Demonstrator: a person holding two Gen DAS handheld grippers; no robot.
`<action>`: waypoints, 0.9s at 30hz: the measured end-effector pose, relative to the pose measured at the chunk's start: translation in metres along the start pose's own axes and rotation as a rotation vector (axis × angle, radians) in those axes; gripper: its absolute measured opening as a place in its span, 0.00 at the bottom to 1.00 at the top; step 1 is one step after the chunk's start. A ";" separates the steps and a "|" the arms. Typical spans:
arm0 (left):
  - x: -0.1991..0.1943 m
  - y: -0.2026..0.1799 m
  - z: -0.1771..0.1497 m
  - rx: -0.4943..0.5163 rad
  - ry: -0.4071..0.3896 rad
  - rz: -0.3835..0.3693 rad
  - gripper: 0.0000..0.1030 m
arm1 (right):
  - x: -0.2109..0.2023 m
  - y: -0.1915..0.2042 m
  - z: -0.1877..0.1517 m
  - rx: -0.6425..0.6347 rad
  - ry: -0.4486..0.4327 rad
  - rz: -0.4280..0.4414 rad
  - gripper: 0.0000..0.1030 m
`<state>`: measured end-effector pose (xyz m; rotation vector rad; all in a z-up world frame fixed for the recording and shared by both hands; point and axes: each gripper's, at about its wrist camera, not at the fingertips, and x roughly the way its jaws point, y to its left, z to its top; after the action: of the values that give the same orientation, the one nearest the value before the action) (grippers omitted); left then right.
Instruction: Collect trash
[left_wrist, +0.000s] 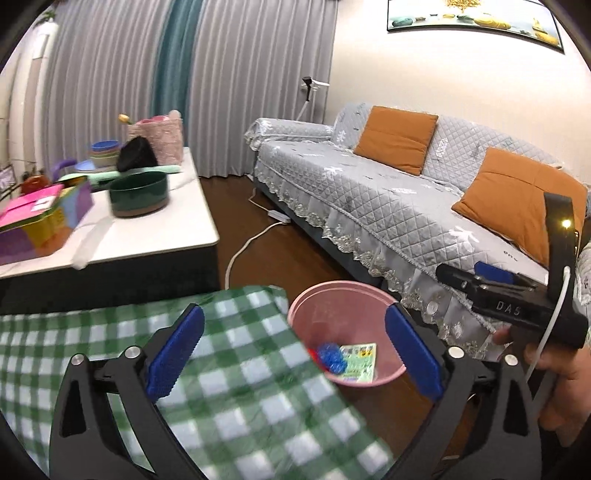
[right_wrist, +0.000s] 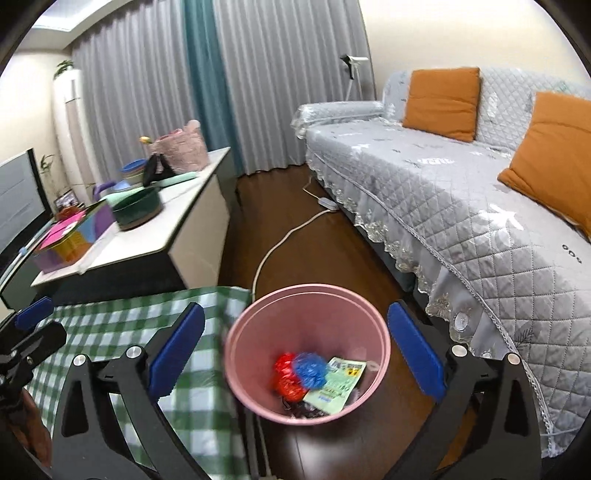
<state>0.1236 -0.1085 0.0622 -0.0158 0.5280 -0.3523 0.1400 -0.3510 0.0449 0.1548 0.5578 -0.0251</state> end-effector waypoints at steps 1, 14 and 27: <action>-0.009 0.001 -0.006 0.001 0.001 0.016 0.92 | -0.007 0.004 -0.005 0.001 -0.005 -0.003 0.95; -0.102 0.022 -0.081 -0.078 0.012 0.156 0.92 | -0.089 0.056 -0.084 -0.028 -0.001 -0.038 0.95; -0.150 0.044 -0.121 -0.149 0.025 0.262 0.92 | -0.108 0.077 -0.113 -0.087 0.001 -0.034 0.95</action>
<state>-0.0426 -0.0078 0.0260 -0.0855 0.5726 -0.0566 -0.0064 -0.2593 0.0179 0.0603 0.5611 -0.0335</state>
